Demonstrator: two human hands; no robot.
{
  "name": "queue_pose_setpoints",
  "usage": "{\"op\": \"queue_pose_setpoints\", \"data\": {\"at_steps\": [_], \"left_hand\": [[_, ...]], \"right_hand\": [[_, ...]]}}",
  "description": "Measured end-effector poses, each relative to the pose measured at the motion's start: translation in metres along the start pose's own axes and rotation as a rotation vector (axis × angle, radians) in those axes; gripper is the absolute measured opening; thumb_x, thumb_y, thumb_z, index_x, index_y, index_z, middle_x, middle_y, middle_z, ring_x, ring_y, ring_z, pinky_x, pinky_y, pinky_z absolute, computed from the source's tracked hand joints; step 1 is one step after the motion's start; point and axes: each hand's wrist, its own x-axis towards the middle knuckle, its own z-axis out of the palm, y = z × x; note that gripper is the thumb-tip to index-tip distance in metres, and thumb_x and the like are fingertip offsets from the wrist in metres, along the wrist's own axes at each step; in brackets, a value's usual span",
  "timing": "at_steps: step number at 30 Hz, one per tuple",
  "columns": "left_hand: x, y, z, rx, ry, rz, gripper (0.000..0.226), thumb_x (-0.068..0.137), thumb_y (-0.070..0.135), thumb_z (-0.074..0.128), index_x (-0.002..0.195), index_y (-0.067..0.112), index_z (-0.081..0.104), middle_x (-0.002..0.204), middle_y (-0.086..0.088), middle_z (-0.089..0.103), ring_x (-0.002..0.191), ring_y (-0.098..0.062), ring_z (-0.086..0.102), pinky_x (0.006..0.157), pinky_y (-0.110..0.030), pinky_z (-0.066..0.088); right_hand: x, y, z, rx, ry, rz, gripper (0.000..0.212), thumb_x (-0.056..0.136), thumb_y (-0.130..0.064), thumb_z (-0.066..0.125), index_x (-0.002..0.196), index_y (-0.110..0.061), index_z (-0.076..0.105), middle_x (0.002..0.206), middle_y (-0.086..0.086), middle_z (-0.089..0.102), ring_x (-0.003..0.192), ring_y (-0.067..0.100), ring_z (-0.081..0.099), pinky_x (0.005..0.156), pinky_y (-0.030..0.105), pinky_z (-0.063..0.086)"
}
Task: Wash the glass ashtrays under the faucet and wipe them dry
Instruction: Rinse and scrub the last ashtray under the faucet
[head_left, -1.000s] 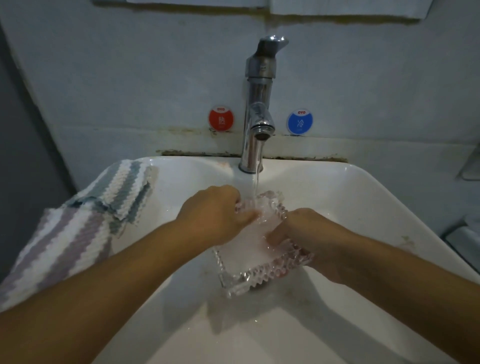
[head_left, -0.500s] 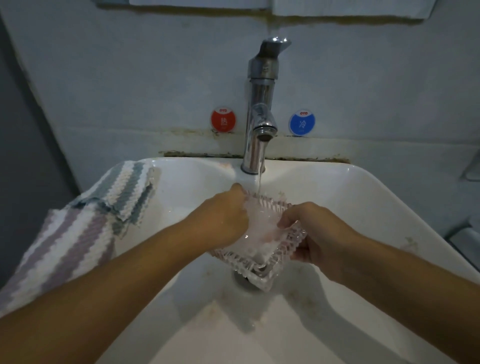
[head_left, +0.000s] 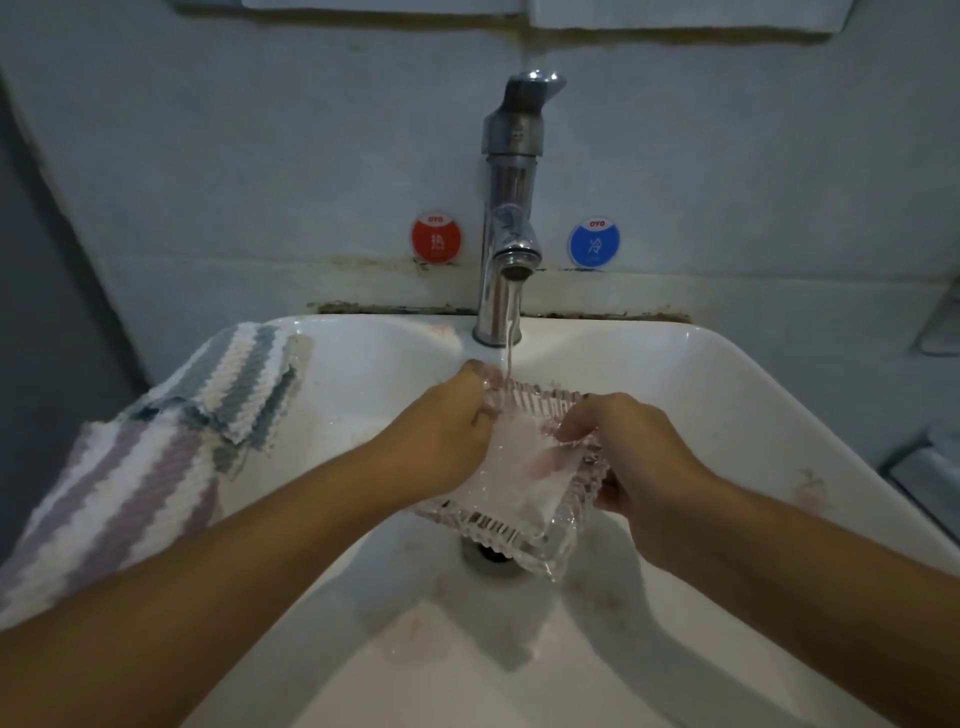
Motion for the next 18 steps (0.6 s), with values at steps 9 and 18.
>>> {"op": "queue_pose_setpoints", "data": {"at_steps": [9, 18], "left_hand": [[-0.0035, 0.0037, -0.0042, -0.125, -0.022, -0.315, 0.046, 0.102, 0.050, 0.042, 0.099, 0.009, 0.063, 0.091, -0.007, 0.065, 0.079, -0.020, 0.061, 0.070, -0.032, 0.049], [-0.0099, 0.0089, -0.0055, -0.461, -0.198, -0.426, 0.028, 0.103, 0.031, 0.052, 0.110, 0.005, 0.062, 0.096, -0.018, 0.072, 0.075, -0.029, 0.071, 0.060, -0.035, 0.061]], "right_hand": [[-0.0006, -0.0020, 0.0009, 0.034, 0.024, -0.008, 0.029, 0.073, -0.014, 0.061, 0.101, -0.010, 0.065, 0.111, 0.013, 0.070, 0.104, 0.032, 0.064, 0.091, 0.045, 0.056], [0.0046, -0.0043, -0.0038, 0.098, 0.128, -0.024, 0.025, 0.070, -0.013, 0.061, 0.095, -0.009, 0.065, 0.104, 0.014, 0.071, 0.106, 0.036, 0.065, 0.085, 0.045, 0.053]]}}
